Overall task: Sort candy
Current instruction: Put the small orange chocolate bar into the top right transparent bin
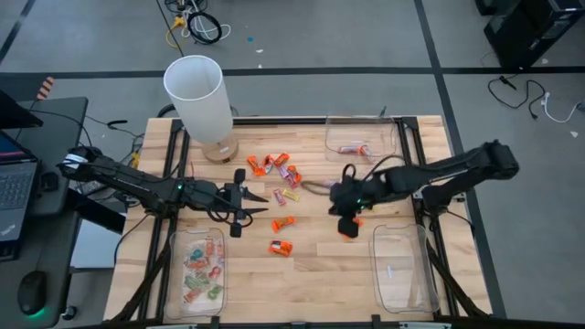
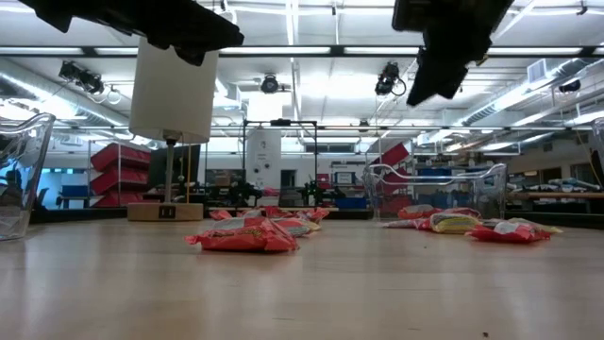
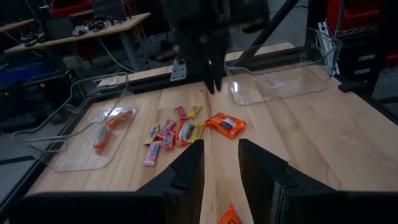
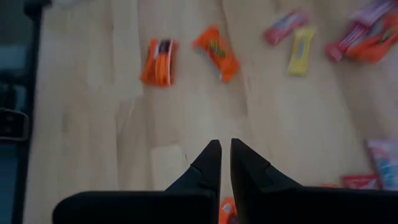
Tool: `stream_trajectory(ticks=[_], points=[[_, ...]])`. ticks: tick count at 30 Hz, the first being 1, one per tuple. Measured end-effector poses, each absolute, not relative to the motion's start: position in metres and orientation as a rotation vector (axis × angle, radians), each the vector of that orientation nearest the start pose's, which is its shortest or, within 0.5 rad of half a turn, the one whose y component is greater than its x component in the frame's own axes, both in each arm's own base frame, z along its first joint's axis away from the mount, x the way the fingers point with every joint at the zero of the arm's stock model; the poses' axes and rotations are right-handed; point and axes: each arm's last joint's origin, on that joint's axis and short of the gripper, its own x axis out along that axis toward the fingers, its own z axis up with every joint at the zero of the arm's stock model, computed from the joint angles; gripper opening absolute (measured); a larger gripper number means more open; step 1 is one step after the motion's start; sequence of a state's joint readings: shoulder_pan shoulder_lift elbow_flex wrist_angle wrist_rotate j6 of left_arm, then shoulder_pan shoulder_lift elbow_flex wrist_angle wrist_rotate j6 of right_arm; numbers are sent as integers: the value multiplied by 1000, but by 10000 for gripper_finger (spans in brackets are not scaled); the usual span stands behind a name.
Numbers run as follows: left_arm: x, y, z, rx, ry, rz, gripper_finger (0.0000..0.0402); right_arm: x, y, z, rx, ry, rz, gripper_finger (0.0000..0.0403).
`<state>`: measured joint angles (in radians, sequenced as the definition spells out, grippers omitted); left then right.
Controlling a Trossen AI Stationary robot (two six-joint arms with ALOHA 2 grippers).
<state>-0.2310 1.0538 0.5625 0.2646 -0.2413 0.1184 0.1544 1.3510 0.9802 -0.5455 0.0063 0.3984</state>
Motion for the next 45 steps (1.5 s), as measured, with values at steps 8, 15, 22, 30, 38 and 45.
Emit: stream_trajectory(ticks=[8,15,22,30,38,45], points=[[223,-45,249,171,222,-3,102,275,58,216,256,1129,-57,22],[223,-45,249,171,223,-3,102,273,69,186,180,1328,-67,26],[223,-45,249,175,222,-4,102,278,74,163,141,1411,-81,54],[223,-45,249,177,223,-4,102,281,73,158,141,1399,-145,107],[223,-45,248,180,228,-2,102,281,73,148,122,1447,-151,128],[223,-45,248,181,230,-2,102,283,74,144,125,1453,-133,99]])
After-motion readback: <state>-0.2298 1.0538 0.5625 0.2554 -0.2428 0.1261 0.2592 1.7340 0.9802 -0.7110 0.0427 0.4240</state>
